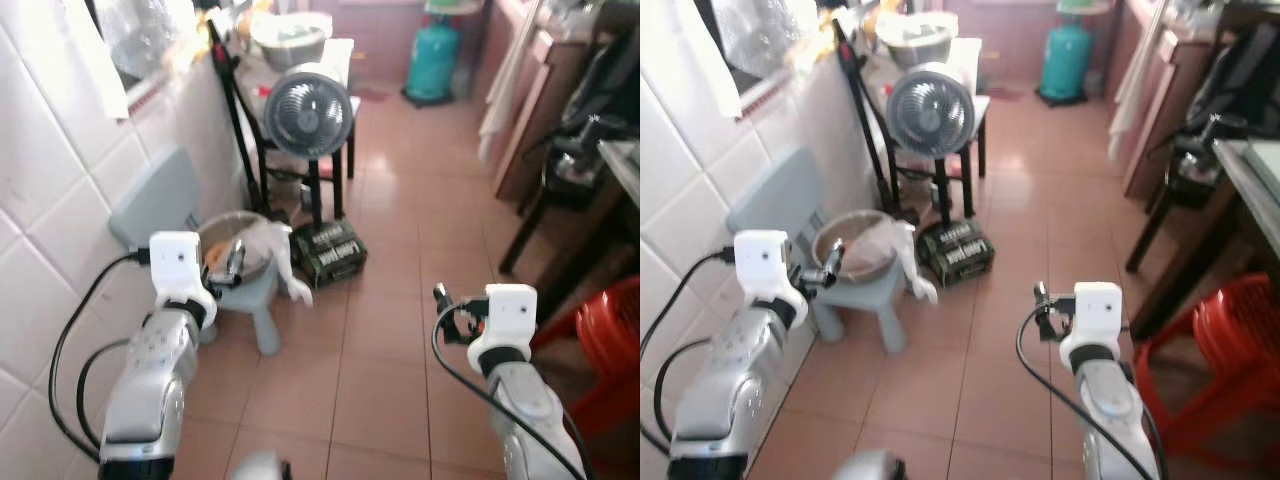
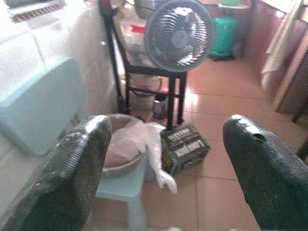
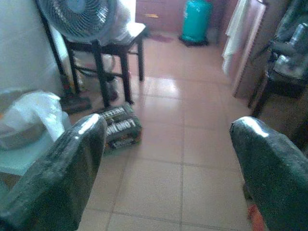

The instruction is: Setting the table

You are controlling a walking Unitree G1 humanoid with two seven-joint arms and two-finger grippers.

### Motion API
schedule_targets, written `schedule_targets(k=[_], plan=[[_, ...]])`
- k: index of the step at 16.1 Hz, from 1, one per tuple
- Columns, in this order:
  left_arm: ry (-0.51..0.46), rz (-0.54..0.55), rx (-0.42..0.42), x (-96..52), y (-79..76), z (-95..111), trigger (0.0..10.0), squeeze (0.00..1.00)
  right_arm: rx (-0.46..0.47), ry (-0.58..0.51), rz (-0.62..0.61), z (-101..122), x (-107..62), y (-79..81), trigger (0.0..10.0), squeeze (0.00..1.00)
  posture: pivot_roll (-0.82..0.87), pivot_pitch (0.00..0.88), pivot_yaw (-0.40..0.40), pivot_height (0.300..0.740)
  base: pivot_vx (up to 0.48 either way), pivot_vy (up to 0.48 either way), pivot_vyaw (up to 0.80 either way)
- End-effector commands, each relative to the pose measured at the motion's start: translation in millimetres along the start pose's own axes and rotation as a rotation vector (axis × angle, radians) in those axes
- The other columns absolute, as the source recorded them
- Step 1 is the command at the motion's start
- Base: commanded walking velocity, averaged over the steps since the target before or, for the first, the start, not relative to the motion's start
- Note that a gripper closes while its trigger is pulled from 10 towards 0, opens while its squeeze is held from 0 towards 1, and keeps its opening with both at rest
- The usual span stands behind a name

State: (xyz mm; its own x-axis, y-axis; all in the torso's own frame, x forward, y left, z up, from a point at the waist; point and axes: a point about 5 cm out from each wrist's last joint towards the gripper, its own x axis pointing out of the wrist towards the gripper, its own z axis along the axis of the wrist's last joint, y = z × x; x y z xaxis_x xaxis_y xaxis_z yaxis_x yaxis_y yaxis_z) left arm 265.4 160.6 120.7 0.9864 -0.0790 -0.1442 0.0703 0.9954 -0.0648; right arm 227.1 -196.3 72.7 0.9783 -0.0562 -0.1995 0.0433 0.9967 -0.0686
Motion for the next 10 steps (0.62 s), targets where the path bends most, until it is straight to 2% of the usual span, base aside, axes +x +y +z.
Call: schedule_targets(k=[1, 3, 10], plan=[[-0.003, 0.008, 0.002, 1.1, 4.9, 2.1, 10.0, 0.0, -0.002, -0.023, 0.022, 6.4, 2.1, 3.3, 10.0, 0.0, -0.01, 0.0, 0.043, 0.74, 0.0, 0.0, 0.0], [-0.004, 0.011, 0.006, 0.9, 5.6, 0.5, 10.0, 0.0, 0.028, -0.01, 0.012, 5.3, 3.9, 0.5, 10.0, 0.0, -0.01, 0.0, 0.04, 0.74, 0.0, 0.0, -0.23], [-0.007, -0.003, -0.011, 0.6, 2.6, -1.0, 10.0, 0.0, -0.002, 0.007, 0.0, 0.0, 2.1, -3.6, 10.0, 0.0, -0.01, 0.0, 0.038, 0.74, 0.0, 0.0, -0.8]])
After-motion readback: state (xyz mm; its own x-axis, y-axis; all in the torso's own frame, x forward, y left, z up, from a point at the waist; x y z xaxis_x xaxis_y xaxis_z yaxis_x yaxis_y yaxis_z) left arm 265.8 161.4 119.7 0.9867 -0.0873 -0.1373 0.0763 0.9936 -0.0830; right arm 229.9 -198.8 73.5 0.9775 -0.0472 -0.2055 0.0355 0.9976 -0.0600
